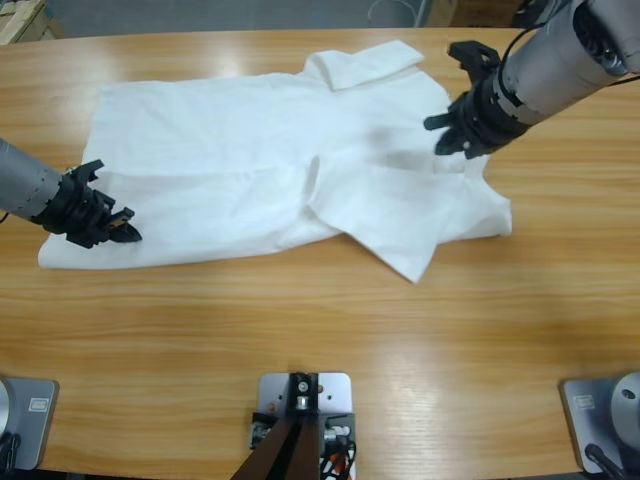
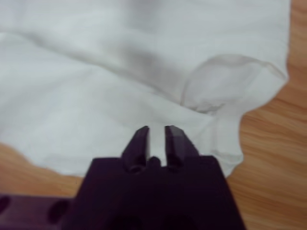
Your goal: Fold clothes
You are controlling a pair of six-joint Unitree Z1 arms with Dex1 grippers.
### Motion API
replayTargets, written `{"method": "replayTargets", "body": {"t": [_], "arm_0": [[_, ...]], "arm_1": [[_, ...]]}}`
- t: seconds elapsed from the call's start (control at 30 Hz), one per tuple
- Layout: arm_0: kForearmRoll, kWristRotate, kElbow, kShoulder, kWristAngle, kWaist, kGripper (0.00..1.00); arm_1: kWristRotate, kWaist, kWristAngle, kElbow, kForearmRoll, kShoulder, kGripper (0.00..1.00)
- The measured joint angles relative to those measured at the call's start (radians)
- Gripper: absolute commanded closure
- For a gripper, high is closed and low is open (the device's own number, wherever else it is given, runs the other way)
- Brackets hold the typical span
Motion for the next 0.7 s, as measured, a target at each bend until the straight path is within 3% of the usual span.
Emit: {"method": "replayTargets", "body": {"t": [0.17,0.2,0.23,0.3,0.4,0.43,0.7], "arm_0": [[0.005,0.001,-0.006,0.004,0.000,0.000,1.000],[0.005,0.001,-0.007,0.004,0.000,0.000,1.000],[0.005,0.001,-0.008,0.005,0.000,0.000,1.000],[0.005,0.001,-0.010,0.006,0.000,0.000,1.000],[0.005,0.001,-0.013,0.009,0.000,0.000,1.000],[0.005,0.001,-0.015,0.010,0.000,0.000,1.000],[0.005,0.001,-0.017,0.011,0.000,0.000,1.000]], "arm_1": [[0.003,-0.083,0.016,0.000,0.005,0.050,1.000],[0.003,-0.091,0.024,0.000,0.005,0.058,0.933],[0.003,-0.097,0.031,0.000,0.005,0.065,0.844],[0.003,-0.109,0.040,0.000,0.005,0.077,0.504],[0.007,-0.112,0.044,0.000,0.017,0.091,0.098],[0.011,-0.112,0.045,0.000,0.020,0.097,0.035],[0.033,-0.113,0.047,0.000,0.044,0.104,0.040]]}}
